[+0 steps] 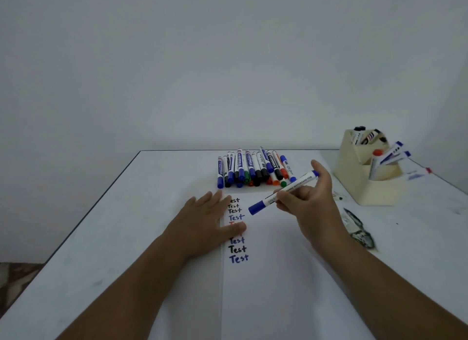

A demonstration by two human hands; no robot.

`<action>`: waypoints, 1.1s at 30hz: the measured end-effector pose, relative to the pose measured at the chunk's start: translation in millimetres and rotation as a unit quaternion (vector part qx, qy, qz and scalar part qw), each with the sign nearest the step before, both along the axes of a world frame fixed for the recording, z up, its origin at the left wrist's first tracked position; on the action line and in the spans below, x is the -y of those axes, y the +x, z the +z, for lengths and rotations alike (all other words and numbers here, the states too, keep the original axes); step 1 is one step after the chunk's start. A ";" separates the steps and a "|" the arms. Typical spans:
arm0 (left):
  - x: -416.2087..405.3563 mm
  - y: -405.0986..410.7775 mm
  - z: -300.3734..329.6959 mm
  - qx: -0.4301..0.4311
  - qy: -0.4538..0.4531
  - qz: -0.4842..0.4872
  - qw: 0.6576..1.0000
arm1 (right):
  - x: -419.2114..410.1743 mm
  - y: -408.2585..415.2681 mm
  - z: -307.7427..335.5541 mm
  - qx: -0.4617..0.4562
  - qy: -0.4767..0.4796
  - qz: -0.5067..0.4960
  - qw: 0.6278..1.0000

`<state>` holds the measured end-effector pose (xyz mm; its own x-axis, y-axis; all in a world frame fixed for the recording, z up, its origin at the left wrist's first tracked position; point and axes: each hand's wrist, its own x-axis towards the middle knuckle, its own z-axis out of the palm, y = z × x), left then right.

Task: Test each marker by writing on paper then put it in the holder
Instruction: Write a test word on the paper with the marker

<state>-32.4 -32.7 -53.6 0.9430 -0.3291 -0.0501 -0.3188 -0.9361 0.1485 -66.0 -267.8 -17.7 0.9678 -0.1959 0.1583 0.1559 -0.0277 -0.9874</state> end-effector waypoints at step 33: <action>5.9 1.0 -2.0 0.019 0.004 0.016 1.000 | 205.3 53.1 109.8 0.060 -0.460 -0.164 0.871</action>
<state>-31.4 -38.6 -55.5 0.9541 -0.2989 -0.0171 -0.2943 -0.9468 0.1302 -12.9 -473.1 92.2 0.8500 -0.1954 0.4892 0.0909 -0.8603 -0.5016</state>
